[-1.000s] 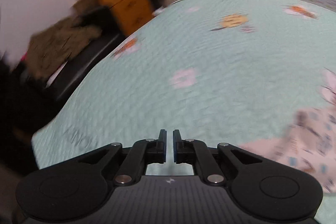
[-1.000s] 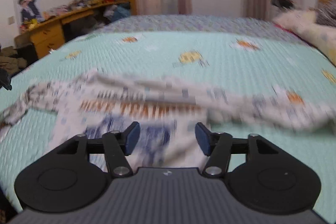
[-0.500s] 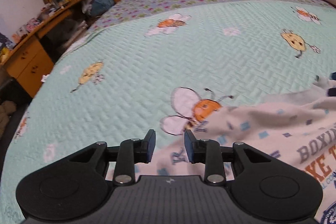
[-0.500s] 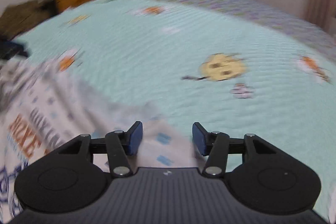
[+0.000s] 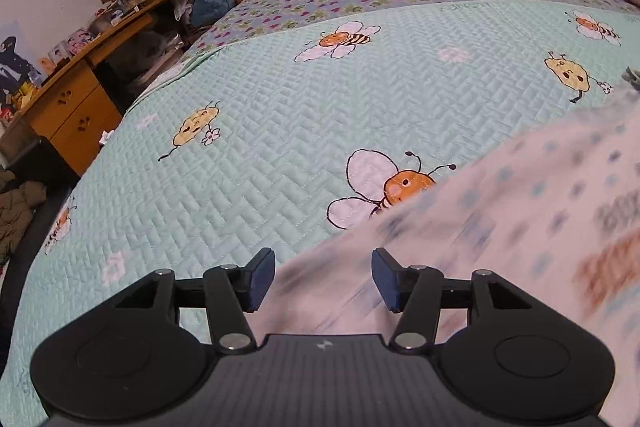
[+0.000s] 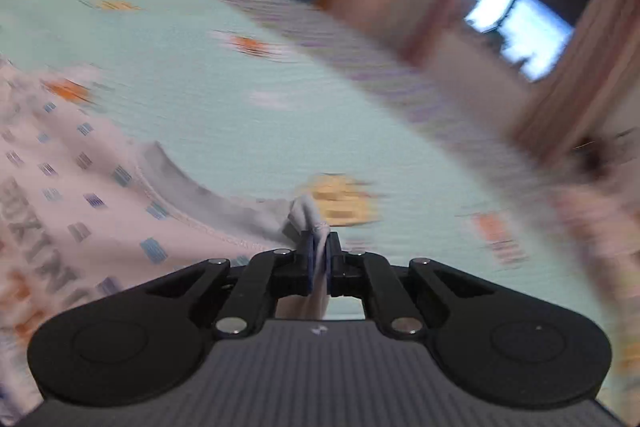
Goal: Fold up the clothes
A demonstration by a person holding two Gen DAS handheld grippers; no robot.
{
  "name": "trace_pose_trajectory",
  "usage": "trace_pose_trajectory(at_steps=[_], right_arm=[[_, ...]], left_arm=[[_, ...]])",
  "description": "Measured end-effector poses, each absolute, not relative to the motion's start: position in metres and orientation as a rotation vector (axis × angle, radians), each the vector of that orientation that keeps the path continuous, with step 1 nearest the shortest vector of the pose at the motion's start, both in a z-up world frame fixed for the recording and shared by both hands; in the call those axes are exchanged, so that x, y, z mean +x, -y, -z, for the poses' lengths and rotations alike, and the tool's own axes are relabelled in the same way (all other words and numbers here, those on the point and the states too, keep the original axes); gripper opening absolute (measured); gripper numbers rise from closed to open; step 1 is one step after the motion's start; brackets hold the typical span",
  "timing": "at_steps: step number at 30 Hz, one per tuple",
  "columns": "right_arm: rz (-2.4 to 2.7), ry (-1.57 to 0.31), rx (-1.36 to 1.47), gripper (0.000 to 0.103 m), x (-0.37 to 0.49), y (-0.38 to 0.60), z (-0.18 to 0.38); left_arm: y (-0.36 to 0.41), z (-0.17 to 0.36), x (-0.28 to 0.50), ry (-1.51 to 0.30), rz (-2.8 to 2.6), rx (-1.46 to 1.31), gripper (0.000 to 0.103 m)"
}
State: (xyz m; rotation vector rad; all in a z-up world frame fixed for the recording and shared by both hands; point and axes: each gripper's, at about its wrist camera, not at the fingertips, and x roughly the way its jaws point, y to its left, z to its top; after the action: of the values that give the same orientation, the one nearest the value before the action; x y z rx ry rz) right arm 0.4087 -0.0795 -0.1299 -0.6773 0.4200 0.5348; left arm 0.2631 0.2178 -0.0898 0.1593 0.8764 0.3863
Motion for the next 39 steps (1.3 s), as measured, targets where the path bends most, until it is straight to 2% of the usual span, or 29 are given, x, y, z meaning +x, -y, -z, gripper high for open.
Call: trace_pose_trajectory(at_steps=[1,3,4,6,11,13,15,19,21,24,25,26,27,28,29,36,39], right_arm=[[-0.489,-0.458,-0.71,0.008,0.411,0.08,0.139],[-0.448,-0.551,-0.66,0.016,0.411,0.088,0.149],[-0.479,-0.597,-0.533,0.017,0.411,0.101,0.146],[-0.545,-0.657,-0.24,0.025,0.407,0.133,0.136],[-0.478,-0.619,-0.049,0.028,0.392,0.182,0.126],[-0.491,-0.619,-0.039,0.032,0.403,0.189,0.128],[-0.518,-0.61,-0.073,0.036,0.419,0.185,0.131],[-0.662,-0.656,-0.151,0.038,0.448,0.163,0.145],[-0.739,-0.687,-0.193,0.045,0.461,0.15,0.153],[-0.762,-0.679,-0.263,0.047,0.461,0.134,0.166],[-0.759,-0.67,-0.251,0.044,0.459,0.133,0.165],[-0.752,-0.665,-0.246,0.027,0.457,0.134,0.164],[-0.742,-0.655,-0.248,0.01,0.455,0.135,0.163],[-0.73,-0.638,-0.271,0.01,0.45,0.136,0.162],[-0.722,-0.614,-0.312,0.01,0.444,0.136,0.162],[-0.731,-0.261,-0.77,0.01,0.353,0.138,0.148],[-0.723,-0.141,-0.942,0.01,0.321,0.145,0.15]], left_arm=[[-0.215,0.088,0.265,-0.871,-0.377,0.17,0.058],[-0.209,0.088,0.275,-0.869,-0.361,0.207,0.064],[-0.206,0.088,0.28,-0.868,-0.353,0.226,0.067],[-0.2,0.089,0.293,-0.863,-0.345,0.269,0.068],[-0.177,0.094,0.357,-0.833,-0.234,0.314,0.07],[-0.161,0.105,0.385,-0.823,-0.188,0.372,0.075],[-0.147,0.115,0.409,-0.81,-0.149,0.408,0.074],[-0.138,0.125,0.441,-0.83,-0.037,0.3,0.076],[-0.135,0.13,0.453,-0.85,0.016,0.244,0.078],[-0.124,0.141,0.465,-0.899,0.092,0.215,0.078],[-0.118,0.149,0.468,-0.928,0.07,0.243,0.069],[-0.113,0.156,0.47,-0.957,0.047,0.27,0.051],[-0.107,0.157,0.464,-0.95,0.063,0.278,0.039],[-0.101,0.157,0.458,-0.942,0.078,0.285,0.009],[-0.095,0.158,0.452,-0.935,0.094,0.293,0.0],[-0.054,0.156,0.355,-0.695,0.147,0.566,0.0],[-0.047,0.165,0.337,-0.618,0.047,0.663,0.0]])
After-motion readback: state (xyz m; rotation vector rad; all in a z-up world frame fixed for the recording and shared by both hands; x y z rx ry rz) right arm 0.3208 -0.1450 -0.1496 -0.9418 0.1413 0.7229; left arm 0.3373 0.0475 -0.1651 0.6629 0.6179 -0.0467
